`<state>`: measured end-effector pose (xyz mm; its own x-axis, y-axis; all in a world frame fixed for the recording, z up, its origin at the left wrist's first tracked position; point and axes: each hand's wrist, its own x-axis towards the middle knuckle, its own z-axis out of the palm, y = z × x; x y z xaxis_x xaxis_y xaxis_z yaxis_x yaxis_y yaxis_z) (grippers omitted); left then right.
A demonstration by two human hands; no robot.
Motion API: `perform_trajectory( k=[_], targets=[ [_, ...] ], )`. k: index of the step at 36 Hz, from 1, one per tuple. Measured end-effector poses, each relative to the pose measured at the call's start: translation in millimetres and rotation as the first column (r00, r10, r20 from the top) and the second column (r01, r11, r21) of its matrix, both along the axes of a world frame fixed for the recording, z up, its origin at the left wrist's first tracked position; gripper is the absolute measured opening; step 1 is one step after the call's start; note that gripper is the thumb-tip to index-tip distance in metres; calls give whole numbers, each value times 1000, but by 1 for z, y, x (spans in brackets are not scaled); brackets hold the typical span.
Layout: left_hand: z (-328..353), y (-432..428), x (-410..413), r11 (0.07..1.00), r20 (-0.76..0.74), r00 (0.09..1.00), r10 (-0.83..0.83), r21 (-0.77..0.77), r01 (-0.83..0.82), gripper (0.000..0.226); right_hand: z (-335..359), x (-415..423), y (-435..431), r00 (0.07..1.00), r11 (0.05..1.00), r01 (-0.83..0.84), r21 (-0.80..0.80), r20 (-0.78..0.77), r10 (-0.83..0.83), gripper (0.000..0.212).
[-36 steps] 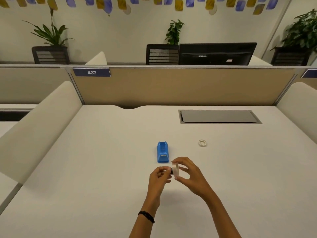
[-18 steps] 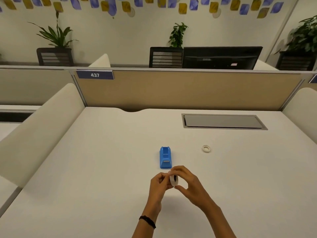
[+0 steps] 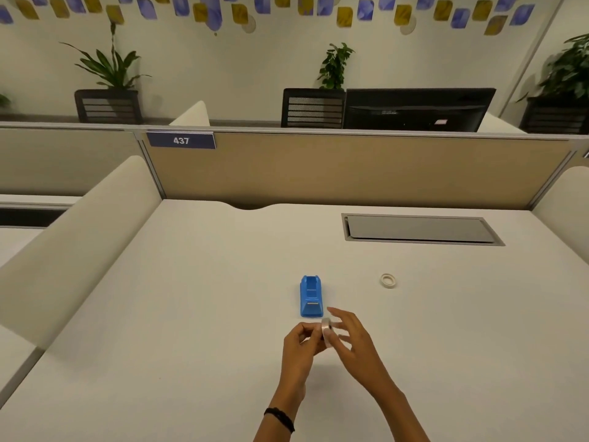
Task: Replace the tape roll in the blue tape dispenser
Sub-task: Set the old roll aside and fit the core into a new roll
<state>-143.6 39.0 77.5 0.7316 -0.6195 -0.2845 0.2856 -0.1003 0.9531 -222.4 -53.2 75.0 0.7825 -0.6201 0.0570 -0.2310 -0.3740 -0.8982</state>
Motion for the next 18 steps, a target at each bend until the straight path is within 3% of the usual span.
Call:
perform_trajectory(
  k=[7, 18],
  targets=[
    [-1, 2, 0, 1000, 49, 999, 21, 22, -22, 7, 2, 4, -3, 995, 994, 56, 95, -87, -48, 29],
    [-8, 2, 1, 996, 27, 997, 74, 45, -75, 11, 6, -1, 2, 999, 987, -46, 154, 0, 47, 30]
  ],
)
